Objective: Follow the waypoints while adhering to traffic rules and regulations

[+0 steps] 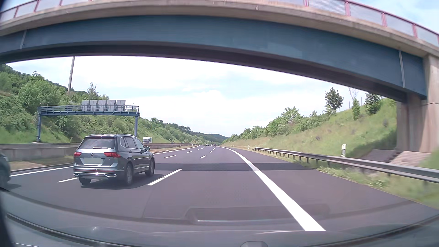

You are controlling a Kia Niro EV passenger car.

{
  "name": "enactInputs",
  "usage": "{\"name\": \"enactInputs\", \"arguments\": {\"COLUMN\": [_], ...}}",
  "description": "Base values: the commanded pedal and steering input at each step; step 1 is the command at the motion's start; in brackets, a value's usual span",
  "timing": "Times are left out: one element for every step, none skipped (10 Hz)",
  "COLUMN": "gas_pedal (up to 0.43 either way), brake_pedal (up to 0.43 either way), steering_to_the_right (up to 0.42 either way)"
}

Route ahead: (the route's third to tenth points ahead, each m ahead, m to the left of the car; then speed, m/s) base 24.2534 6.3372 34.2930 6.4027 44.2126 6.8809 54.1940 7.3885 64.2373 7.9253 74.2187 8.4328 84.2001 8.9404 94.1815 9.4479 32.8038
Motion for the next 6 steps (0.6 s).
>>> {"name": "enactInputs", "arguments": {"gas_pedal": [0.24, 0.24, 0.24, 0.24, 0.24, 0.24], "brake_pedal": [0.0, 0.0, 0.0, 0.0, 0.0, 0.0], "steering_to_the_right": [-0.009, -0.009, -0.008, -0.008, -0.008, -0.007]}}
